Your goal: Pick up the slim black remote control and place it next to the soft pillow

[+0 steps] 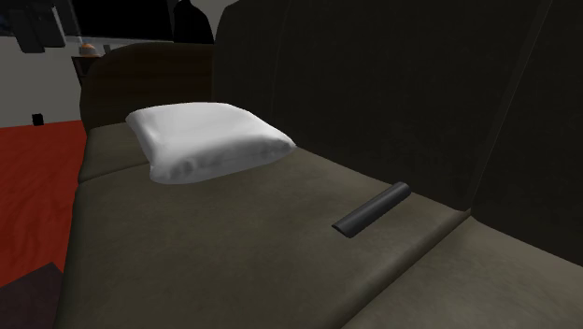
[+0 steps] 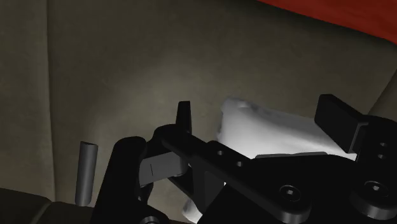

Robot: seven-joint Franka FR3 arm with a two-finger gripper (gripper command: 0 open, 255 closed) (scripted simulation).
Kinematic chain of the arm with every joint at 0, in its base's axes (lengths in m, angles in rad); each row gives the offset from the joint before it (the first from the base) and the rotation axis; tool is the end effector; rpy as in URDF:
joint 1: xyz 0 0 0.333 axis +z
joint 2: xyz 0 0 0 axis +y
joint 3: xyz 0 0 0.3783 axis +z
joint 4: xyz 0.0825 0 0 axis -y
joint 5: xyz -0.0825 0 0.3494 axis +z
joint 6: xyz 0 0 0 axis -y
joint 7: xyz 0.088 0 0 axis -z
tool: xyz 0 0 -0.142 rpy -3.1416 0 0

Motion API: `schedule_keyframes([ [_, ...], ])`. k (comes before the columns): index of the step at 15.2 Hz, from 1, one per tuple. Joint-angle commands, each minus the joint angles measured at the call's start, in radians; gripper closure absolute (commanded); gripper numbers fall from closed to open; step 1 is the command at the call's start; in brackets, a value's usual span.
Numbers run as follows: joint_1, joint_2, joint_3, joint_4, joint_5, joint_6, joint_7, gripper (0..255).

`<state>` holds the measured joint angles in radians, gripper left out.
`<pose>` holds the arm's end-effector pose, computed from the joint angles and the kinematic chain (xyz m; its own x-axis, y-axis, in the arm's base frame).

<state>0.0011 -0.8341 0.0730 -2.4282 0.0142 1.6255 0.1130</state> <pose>0.2181 0.0264 0.5827 0.9975 -0.0619 0.0344 -0.0631 -0.9974 0.0362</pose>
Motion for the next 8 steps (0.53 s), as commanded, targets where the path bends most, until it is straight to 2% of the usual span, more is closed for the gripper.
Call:
schedule_keyframes([
  [1, 0.000, 0.000, 0.000, 0.000, 0.000, 0.000, 0.000, 0],
  [8, -0.061, 0.210, -0.091, 0.042, -0.046, 0.148, -0.061, 0],
])
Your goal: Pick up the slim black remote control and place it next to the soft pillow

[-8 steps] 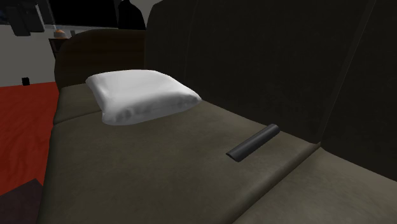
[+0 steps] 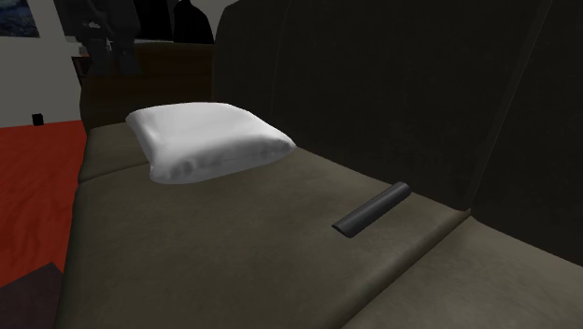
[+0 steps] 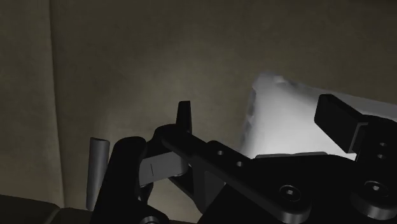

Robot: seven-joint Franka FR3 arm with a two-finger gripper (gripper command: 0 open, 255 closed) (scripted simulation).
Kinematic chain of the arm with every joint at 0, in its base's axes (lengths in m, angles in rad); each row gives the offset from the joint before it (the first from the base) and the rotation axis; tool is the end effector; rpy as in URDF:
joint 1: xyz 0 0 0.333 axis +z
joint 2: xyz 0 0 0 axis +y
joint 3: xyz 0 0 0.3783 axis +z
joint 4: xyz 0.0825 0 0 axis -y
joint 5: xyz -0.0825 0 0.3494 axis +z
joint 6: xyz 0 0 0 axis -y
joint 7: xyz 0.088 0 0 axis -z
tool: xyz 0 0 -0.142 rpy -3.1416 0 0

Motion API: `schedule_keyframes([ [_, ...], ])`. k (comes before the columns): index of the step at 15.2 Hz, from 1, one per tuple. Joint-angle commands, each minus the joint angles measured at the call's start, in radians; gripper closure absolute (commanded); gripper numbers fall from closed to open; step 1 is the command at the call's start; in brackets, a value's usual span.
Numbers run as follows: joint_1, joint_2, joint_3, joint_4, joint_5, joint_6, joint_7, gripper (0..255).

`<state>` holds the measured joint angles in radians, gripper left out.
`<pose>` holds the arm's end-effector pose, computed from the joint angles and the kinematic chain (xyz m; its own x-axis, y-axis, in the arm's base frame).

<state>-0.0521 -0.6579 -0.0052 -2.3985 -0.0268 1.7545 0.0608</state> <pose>0.2816 -0.0199 0.5643 0.9936 -0.1119 0.0152 -0.1122 -0.9934 0.0224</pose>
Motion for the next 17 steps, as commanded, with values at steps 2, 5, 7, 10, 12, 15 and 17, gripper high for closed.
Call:
schedule_keyframes([
  [2, -0.022, 0.099, -0.038, 0.035, -0.014, 0.056, -0.025, 0],
  [5, -0.042, 0.200, -0.074, 0.077, -0.021, 0.107, -0.050, 0],
  [7, -0.053, 0.270, -0.098, 0.111, -0.021, 0.137, -0.067, 0],
  [10, -0.070, 0.375, -0.132, 0.169, -0.016, 0.175, -0.095, 0],
  [12, -0.080, 0.447, -0.153, 0.214, -0.007, 0.196, -0.114, 0],
  [15, -0.097, 0.557, -0.183, 0.288, 0.012, 0.219, -0.145, 0],
  [17, -0.109, 0.631, -0.200, 0.343, 0.028, 0.230, -0.166, 0],
])
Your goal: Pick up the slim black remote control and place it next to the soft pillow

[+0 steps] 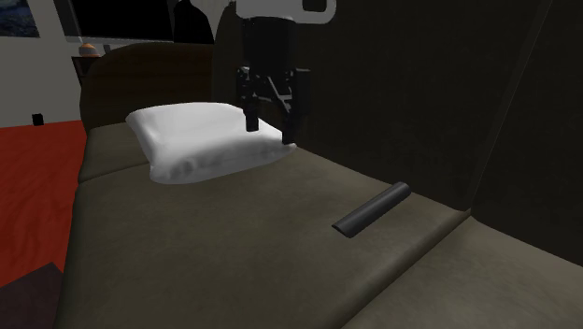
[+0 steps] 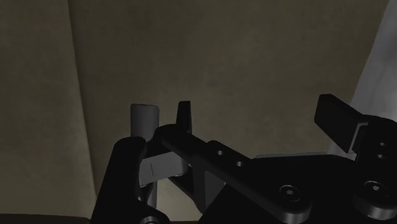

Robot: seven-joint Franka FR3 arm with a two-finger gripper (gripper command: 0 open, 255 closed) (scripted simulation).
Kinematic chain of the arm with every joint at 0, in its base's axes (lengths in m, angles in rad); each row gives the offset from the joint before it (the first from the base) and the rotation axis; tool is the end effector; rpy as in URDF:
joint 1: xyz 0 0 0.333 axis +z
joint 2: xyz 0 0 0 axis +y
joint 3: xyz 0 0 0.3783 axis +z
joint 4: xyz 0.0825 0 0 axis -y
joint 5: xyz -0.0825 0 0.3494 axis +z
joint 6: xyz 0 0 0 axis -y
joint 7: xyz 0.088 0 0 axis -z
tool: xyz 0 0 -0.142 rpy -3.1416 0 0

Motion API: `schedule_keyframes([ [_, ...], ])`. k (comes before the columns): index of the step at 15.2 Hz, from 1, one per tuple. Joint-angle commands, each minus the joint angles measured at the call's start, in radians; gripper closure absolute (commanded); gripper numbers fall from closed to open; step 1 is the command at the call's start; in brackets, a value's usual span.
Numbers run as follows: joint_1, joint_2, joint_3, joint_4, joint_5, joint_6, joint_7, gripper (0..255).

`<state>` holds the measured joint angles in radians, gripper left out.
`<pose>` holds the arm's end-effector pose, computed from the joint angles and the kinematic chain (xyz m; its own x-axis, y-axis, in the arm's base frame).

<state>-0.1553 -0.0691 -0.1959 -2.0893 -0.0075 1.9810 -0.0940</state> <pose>0.4585 -0.1708 0.4926 0.9674 -0.2502 -0.0397 -0.2508 -0.9680 -0.0105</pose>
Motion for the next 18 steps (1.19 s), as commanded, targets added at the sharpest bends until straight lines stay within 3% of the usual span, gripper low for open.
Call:
schedule_keyframes([
  [1, -0.013, 0.079, -0.017, 0.063, 0.019, 0.007, -0.022, 0],
  [8, -0.077, 0.347, -0.053, 0.302, 0.096, 0.001, -0.092, 0],
  [15, -0.171, 0.634, -0.059, 0.618, 0.170, -0.065, -0.133, 0],
  [18, -0.170, 0.643, -0.057, 0.591, 0.173, -0.029, -0.136, 0],
])
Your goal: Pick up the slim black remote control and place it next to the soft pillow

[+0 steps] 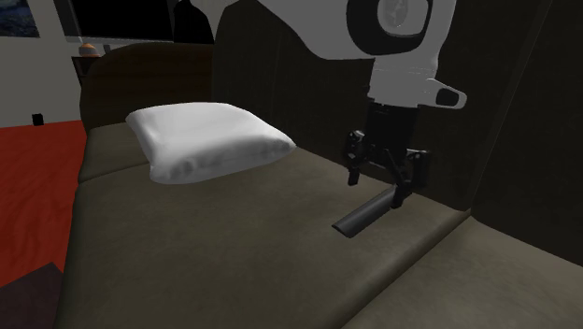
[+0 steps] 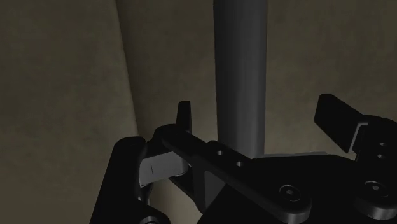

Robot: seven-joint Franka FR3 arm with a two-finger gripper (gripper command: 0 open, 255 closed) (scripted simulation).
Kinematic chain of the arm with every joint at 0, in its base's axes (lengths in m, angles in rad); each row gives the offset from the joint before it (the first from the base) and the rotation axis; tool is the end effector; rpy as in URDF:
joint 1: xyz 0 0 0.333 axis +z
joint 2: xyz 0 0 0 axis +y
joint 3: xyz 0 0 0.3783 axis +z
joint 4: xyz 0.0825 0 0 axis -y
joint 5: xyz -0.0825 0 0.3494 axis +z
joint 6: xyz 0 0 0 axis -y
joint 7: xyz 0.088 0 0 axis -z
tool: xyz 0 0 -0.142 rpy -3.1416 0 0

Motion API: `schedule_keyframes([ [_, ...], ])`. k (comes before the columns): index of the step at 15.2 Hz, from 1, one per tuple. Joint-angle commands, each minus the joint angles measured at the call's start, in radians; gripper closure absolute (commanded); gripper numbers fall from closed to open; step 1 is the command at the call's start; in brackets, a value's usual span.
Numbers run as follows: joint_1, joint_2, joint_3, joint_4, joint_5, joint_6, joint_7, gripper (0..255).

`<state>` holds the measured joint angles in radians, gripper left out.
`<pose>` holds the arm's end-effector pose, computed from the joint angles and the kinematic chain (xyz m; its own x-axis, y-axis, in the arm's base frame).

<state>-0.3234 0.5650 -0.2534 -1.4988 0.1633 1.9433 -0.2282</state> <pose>0.6030 -0.3350 0.3728 0.9231 -0.3723 -0.0961 -0.3768 -0.9257 -0.0332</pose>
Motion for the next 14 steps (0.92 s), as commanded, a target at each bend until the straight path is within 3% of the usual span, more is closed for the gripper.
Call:
schedule_keyframes([
  [1, -0.002, 0.013, 0.002, -0.007, 0.004, 0.020, -0.003, 0],
  [13, -0.001, 0.027, 0.005, -0.035, 0.009, 0.061, -0.006, 0],
  [14, -0.001, 0.027, 0.005, -0.035, 0.009, 0.061, -0.006, 255],
])
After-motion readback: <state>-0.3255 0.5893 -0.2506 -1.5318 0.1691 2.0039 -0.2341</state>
